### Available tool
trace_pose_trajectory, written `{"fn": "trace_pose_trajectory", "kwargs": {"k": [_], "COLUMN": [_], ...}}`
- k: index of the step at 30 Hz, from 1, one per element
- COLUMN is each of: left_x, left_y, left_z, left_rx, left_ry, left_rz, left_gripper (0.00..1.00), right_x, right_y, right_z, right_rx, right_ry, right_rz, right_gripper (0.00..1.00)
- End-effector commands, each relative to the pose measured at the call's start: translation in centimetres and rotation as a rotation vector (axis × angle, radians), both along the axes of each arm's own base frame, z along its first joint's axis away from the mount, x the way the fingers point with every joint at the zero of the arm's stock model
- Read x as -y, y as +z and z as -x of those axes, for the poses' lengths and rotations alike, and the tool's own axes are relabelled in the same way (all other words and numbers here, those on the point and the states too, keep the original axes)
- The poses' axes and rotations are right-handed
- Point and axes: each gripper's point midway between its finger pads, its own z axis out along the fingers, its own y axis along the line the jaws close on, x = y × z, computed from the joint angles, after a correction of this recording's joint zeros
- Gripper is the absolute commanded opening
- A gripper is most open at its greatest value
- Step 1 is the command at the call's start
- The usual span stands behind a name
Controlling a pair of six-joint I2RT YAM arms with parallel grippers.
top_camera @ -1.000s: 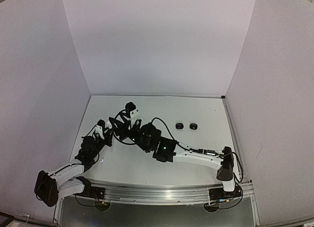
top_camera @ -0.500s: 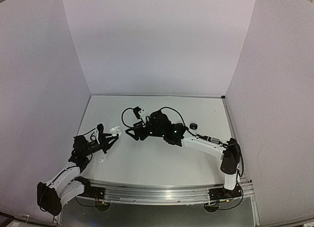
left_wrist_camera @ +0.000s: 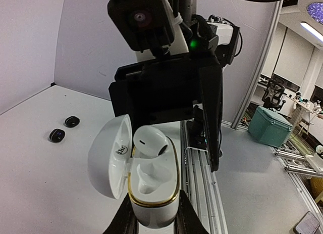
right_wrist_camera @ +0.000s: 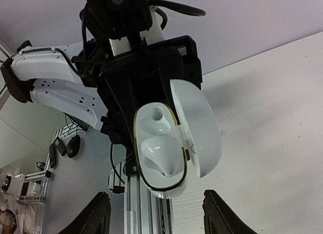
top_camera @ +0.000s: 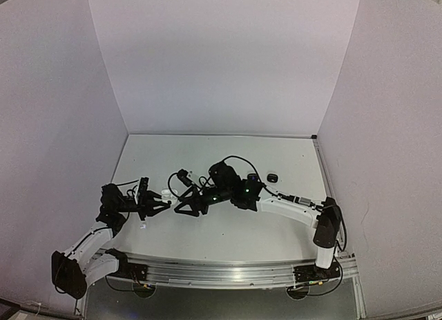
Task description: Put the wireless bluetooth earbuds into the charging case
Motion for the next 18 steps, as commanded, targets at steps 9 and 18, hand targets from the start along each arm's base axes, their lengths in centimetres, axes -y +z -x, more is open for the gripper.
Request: {"fn": "trace_pose_trajectory", "kwargs": {"k": [9, 18], "left_x": [0.5, 0.6], "left_y": [2.6, 3.4], "left_z": [1.0, 0.2], "left_rx": [0.072, 0.013], "left_ry": [-0.090, -0.048], "left_rz": [0.032, 0.057], "left_gripper": [0.00, 0.00], "right_x": [-0.2, -0.3], "right_y": [3.9, 4.3], "right_z": [0.3, -0.1], "right_rx": [0.042, 0.031], "right_ry": [0.028, -0.003], "right_rz": [-0.150, -0.215], "right_gripper": [0.41, 0.33]}}
